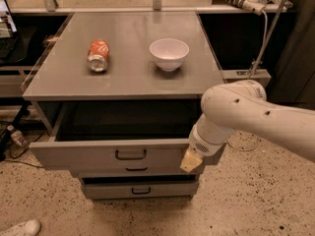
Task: Close top drawer
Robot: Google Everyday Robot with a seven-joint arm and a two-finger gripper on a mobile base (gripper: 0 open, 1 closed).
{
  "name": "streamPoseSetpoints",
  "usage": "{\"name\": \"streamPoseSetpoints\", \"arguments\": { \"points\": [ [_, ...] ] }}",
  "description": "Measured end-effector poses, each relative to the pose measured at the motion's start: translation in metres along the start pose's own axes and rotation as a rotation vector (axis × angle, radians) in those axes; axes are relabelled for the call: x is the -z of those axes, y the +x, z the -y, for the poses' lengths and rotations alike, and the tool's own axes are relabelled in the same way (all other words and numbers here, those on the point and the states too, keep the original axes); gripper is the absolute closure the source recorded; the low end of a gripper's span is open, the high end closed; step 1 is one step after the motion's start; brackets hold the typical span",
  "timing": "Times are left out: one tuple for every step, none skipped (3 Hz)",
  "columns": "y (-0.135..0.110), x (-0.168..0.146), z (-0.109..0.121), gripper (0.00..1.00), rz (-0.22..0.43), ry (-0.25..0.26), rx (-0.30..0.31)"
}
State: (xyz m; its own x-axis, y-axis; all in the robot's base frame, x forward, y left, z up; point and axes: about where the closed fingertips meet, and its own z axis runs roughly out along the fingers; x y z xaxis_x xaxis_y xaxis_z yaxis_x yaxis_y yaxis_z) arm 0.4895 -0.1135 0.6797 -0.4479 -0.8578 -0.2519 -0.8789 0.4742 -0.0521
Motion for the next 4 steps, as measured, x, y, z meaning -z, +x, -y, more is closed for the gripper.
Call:
{"name": "streamPoseSetpoints", "arguments": {
  "points": [
    [0.0000,0.0000,0.0000,0.00,0.000,0.000,0.000],
    [0.0000,0.0000,0.0000,0.00,0.000,0.000,0.000],
    [0.0000,0.0000,0.0000,0.19,0.000,0.000,0.000],
    [0.0000,0.0000,0.0000,0.42,0.000,0.000,0.000]
  ]
}}
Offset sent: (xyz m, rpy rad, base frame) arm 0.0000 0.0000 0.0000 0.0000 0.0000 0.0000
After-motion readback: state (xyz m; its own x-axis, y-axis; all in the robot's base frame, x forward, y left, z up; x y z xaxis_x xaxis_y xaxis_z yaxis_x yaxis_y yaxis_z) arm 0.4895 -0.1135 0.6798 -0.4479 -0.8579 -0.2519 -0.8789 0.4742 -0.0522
